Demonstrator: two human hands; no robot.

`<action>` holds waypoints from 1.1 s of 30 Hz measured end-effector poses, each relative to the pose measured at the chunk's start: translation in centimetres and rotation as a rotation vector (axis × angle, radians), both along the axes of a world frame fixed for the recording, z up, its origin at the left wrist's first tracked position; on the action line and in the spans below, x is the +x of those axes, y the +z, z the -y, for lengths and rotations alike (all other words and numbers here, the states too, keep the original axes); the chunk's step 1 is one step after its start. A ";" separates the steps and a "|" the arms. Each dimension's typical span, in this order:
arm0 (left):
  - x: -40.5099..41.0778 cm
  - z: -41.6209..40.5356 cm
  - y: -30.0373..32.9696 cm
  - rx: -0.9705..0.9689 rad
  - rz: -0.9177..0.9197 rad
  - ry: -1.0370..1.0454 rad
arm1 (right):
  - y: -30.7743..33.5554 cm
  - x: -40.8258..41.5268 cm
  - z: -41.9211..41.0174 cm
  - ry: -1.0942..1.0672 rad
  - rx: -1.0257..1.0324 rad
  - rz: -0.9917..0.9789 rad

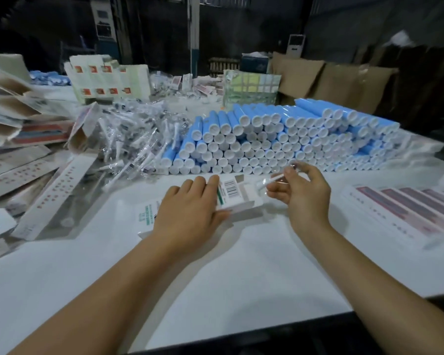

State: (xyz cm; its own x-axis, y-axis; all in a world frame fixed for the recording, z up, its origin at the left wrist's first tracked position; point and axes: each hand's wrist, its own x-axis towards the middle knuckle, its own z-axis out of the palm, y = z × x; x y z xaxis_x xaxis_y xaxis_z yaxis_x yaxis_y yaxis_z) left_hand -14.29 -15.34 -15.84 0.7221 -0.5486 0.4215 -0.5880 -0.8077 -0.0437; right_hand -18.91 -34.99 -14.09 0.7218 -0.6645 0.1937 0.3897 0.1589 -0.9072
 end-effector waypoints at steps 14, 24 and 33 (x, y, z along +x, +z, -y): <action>-0.5 0.7 -0.1 -0.007 0.047 -0.019 | -1.5 0.2 -2.6 -0.044 -0.305 -0.145; 0.0 0.5 0.0 -0.040 0.046 -0.012 | -1.9 0.6 -3.1 0.150 -0.336 -0.239; 0.7 0.0 0.0 -0.087 0.030 0.034 | -2.2 -0.6 -2.1 -0.067 -0.374 -0.092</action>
